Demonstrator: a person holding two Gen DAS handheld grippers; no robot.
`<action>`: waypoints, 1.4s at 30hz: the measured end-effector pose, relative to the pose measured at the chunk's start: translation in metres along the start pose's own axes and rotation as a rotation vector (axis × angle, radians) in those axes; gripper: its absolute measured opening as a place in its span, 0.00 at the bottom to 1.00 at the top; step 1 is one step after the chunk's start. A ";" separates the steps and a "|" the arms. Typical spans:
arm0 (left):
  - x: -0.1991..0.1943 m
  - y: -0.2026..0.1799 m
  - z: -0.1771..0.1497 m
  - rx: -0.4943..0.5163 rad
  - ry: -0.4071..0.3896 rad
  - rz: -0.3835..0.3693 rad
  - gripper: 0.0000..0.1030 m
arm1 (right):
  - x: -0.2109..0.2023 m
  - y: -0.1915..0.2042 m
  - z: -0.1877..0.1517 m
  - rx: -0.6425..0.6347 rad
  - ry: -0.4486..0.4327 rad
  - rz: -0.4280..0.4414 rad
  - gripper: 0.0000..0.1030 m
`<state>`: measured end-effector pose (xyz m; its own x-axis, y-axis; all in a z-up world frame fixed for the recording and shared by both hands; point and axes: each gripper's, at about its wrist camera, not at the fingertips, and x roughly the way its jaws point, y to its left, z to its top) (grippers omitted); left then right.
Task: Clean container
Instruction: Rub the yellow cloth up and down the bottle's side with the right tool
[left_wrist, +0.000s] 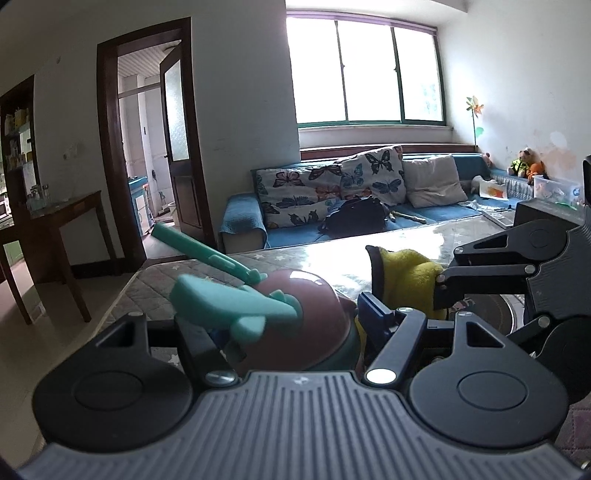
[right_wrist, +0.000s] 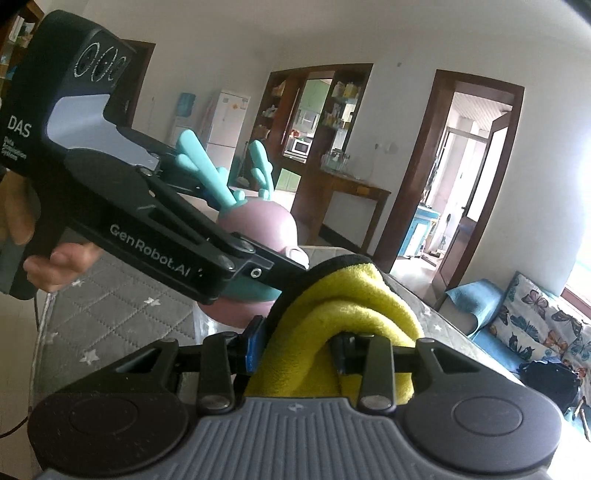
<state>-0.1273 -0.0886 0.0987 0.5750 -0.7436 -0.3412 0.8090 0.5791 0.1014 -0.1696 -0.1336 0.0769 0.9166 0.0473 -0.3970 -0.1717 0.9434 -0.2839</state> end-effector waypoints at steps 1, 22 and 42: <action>0.000 0.000 0.000 -0.003 0.000 0.002 0.67 | 0.001 0.000 -0.001 0.004 0.003 0.003 0.36; -0.001 -0.002 -0.003 -0.038 -0.013 0.015 0.67 | 0.020 0.017 -0.043 0.027 0.166 0.090 0.44; -0.007 0.009 0.002 -0.083 -0.014 -0.009 0.67 | 0.005 -0.004 -0.018 0.108 0.060 0.025 0.19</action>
<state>-0.1239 -0.0792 0.1042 0.5698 -0.7534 -0.3282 0.8017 0.5973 0.0207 -0.1709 -0.1436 0.0604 0.8887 0.0545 -0.4552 -0.1513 0.9721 -0.1791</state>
